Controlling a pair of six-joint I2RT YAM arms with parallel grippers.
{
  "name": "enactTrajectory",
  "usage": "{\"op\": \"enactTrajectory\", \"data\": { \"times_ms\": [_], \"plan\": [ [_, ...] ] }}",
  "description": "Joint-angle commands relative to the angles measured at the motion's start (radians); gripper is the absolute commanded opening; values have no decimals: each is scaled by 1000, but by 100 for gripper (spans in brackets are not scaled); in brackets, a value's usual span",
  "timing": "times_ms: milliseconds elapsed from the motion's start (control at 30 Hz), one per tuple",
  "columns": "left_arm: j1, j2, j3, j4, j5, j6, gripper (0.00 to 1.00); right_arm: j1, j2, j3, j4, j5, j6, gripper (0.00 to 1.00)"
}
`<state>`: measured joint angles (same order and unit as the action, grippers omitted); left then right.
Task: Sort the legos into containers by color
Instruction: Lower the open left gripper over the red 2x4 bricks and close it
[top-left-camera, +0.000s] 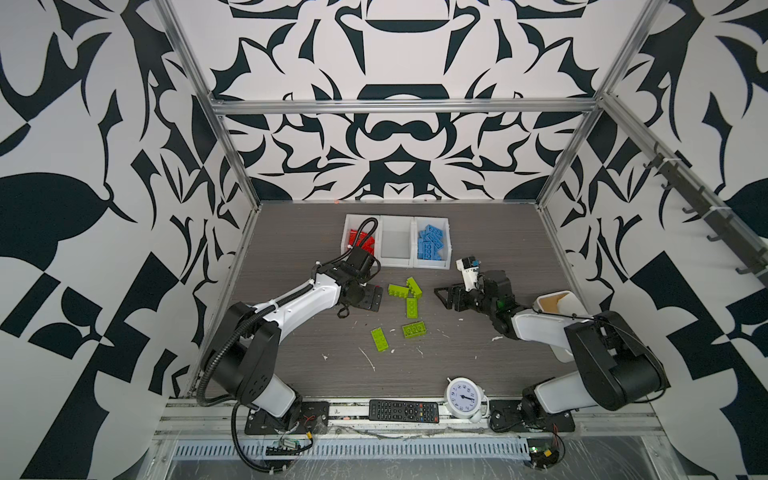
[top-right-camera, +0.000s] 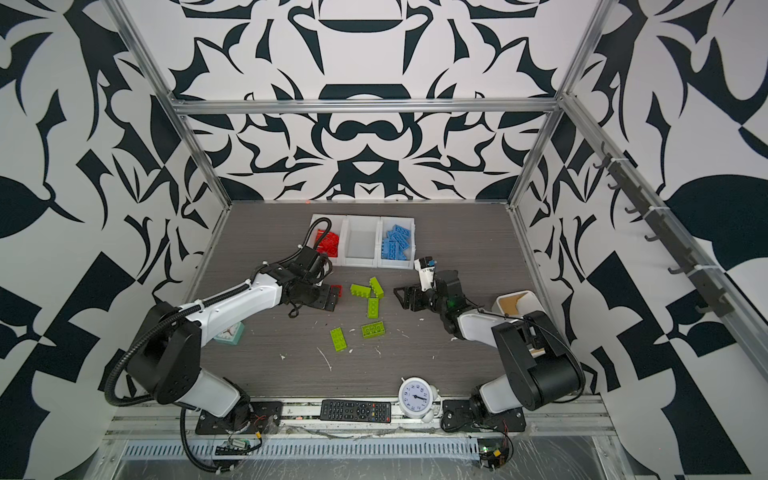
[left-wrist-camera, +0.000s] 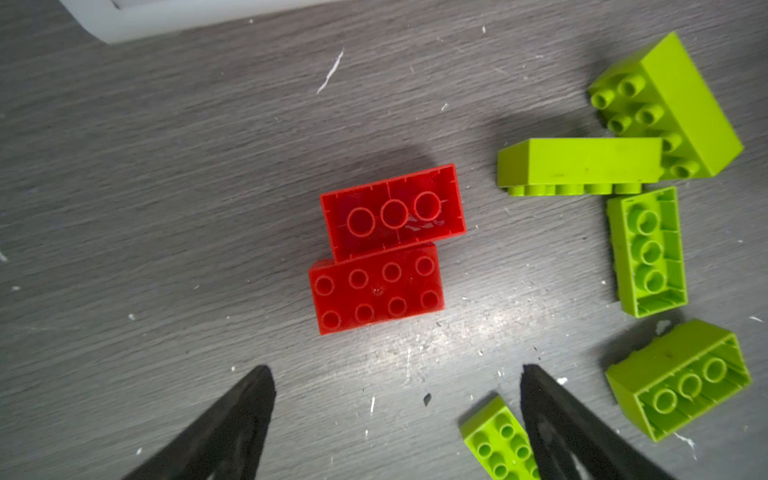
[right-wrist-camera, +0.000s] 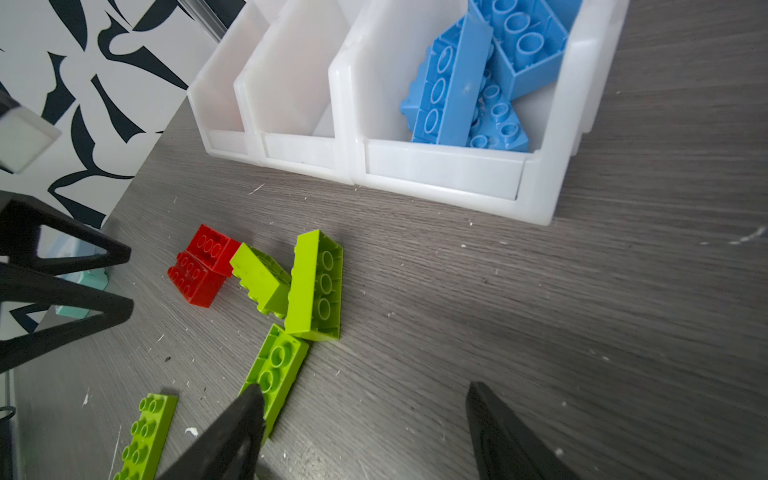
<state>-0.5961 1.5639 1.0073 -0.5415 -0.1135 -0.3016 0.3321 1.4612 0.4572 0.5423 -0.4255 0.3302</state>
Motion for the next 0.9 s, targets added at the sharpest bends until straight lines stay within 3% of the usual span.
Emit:
{"op": "enactTrajectory", "data": {
  "times_ms": [0,267,867],
  "plan": [
    [1,36,-4,11,-14,-28,96,7,3,32,15,-13,-16,79],
    [1,121,10,49,-18,-42,95,9,2,35,11,-13,-18,78],
    [2,191,29,68,-19,-39,78,10,13,38,12,-16,-18,78]
  ]
}}
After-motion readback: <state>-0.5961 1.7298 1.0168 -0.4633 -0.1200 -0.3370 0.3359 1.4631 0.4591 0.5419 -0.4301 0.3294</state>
